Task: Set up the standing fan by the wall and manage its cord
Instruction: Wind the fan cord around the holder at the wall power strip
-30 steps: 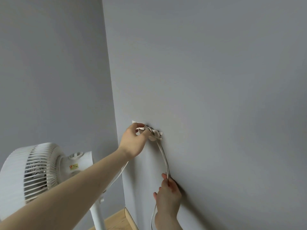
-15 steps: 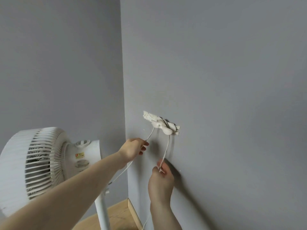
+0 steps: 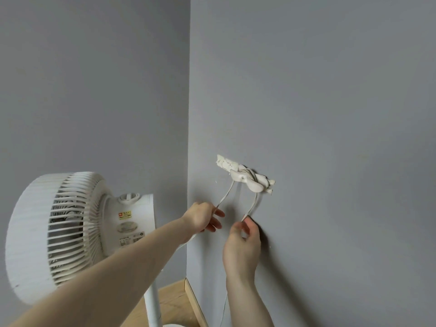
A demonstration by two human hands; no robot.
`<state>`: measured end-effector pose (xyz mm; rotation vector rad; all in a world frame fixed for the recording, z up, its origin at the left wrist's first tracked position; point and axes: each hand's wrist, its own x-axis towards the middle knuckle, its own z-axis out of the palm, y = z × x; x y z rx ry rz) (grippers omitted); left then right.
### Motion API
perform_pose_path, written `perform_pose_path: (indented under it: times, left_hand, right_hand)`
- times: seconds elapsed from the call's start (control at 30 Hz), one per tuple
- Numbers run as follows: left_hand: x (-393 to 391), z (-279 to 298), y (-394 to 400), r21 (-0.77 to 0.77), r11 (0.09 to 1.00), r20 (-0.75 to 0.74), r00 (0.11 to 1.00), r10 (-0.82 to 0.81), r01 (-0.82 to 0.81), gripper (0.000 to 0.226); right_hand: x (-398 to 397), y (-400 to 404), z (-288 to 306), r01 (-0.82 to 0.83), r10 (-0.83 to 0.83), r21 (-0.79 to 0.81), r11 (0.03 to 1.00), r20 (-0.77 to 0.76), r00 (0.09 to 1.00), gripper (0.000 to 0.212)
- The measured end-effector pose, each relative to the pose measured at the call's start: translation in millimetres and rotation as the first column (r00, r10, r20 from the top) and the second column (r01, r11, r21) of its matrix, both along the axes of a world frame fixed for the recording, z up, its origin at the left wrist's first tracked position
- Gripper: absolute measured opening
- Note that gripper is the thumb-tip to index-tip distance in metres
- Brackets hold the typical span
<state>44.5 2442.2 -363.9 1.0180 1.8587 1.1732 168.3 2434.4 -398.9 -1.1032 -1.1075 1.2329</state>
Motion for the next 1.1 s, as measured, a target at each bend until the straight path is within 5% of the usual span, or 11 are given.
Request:
perform_pose_path:
  times: [0.23, 0.4, 0.47, 0.8, 1.1]
  left_hand:
    - [-4, -9, 8, -0.025, 0.999, 0.203, 0.979, -0.028, 0.034, 0.043]
    - [-2, -7, 7, -0.060, 0.996, 0.210, 0.976, -0.054, 0.068, 0.049]
    - [-1, -5, 7, -0.051, 0.996, 0.214, 0.975, -0.057, 0.070, 0.049]
    - [5, 63, 8, 0.243, 0.965, 0.206, 0.977, 0.047, -0.098, 0.041]
    - [28, 137, 2, 0.440, 0.888, 0.266, 0.964, 0.011, -0.132, 0.048]
  right_hand:
    - [-11, -7, 12, -0.209, 0.209, -0.013, 0.978, 0.134, 0.969, 0.065]
    - [2, -9, 26, -0.317, 0.319, -0.037, 0.948, 0.102, 0.942, 0.033]
    - [7, -13, 29, -0.324, 0.325, -0.016, 0.946, 0.040, 0.945, 0.041]
    - [55, -25, 57, -0.125, 0.144, 0.221, 0.967, -0.069, 0.987, 0.041]
    - [63, -35, 65, -0.209, 0.220, 0.262, 0.942, -0.014, 0.975, 0.054]
